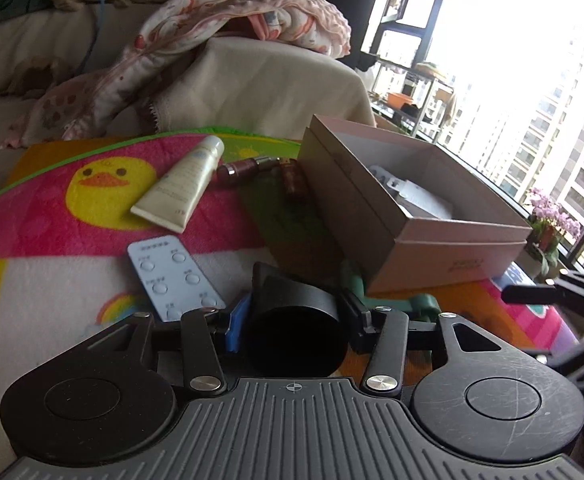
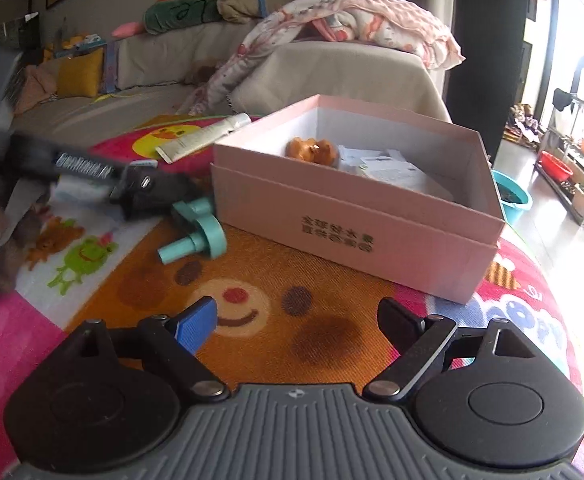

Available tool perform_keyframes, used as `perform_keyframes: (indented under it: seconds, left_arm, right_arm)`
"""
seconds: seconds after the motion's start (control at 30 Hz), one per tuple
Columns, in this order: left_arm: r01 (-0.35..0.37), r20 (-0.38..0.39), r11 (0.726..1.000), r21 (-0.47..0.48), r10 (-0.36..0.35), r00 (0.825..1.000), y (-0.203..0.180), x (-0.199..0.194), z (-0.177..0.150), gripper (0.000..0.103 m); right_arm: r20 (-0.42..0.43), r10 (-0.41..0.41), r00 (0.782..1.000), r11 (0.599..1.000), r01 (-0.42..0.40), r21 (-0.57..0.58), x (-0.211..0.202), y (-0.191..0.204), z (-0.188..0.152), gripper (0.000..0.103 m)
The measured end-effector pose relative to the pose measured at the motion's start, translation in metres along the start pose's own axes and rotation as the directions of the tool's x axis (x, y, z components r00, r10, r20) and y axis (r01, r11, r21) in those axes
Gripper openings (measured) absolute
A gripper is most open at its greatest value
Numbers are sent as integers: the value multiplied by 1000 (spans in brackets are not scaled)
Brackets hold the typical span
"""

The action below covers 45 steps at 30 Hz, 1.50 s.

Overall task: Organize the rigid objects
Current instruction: 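Grasp the black cylinder with the left gripper, then grasp the red lipstick tube with the right gripper while the left holds the black cylinder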

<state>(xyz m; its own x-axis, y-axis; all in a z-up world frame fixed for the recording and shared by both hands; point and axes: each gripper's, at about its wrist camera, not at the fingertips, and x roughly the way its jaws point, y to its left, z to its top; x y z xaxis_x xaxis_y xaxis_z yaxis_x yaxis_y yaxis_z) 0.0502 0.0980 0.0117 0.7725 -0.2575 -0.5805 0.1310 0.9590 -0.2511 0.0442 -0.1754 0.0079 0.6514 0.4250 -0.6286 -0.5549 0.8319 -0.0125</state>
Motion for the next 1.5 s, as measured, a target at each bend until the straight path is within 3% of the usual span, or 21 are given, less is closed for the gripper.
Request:
perform_keyframes:
  seconds: [0.17, 0.33, 0.4, 0.47, 0.6, 0.73, 0.87, 1.03, 1.1, 1.13, 1.17, 1.27, 1.43, 1.5]
  left_arm:
    - [-28, 54, 998, -48, 31, 998, 16, -24, -16, 52]
    - [2, 91, 994, -107, 8, 996, 31, -28, -19, 52]
    - [26, 105, 993, -119, -13, 994, 34, -29, -20, 52]
    - [44, 114, 989, -140, -28, 993, 37, -30, -21, 52]
    - [65, 122, 983, -171, -44, 992, 42, -30, -21, 52]
    - [74, 131, 980, -184, -50, 990, 44, -32, -22, 52]
    - [90, 144, 976, -196, -62, 988, 46, -34, -22, 52]
    - [87, 217, 975, -203, -41, 975, 47, -46, -22, 52]
    - [72, 266, 972, -225, -10, 964, 52, -54, -23, 52]
    - [67, 283, 968, -243, 4, 959, 56, -57, -23, 52]
    - [65, 298, 962, -267, 18, 954, 60, -60, -23, 52]
    - [40, 293, 946, -321, 60, 954, 69, -61, -23, 52]
    - [14, 256, 941, -339, 78, 964, 71, -59, -22, 52]
    - [17, 241, 944, -330, 67, 968, 72, -59, -22, 52]
  right_arm:
    - [16, 76, 997, 997, -76, 1, -4, 11, 48, 88]
    - [-6, 109, 994, 994, -109, 21, 6, 23, 138, 88]
    - [-52, 124, 991, 992, -122, 42, 28, 26, 177, 88]
    - [-92, 91, 992, 995, -86, 57, 58, 29, 209, 88]
    - [-206, 45, 977, 993, -22, 113, 129, 33, 246, 87]
    - [-256, -45, 965, 996, 63, 60, 184, 55, 251, 75]
    - [-312, 56, 949, 995, -29, 91, 215, 74, 247, 76]
    - [-327, -42, 944, 999, 33, -34, 251, 96, 248, 76]
    - [-354, -57, 934, 998, 55, -16, 263, 87, 251, 66]
    - [-373, -48, 927, 999, 53, 4, 266, 80, 252, 47]
    - [-394, -19, 919, 999, 32, 26, 267, 73, 252, 38]
    - [-444, -29, 896, 999, 35, 5, 258, 62, 246, 29]
    - [-506, 7, 863, 998, -34, -45, 221, 68, 221, 25]
    - [-551, 38, 834, 993, -96, -76, 203, 79, 208, 25]
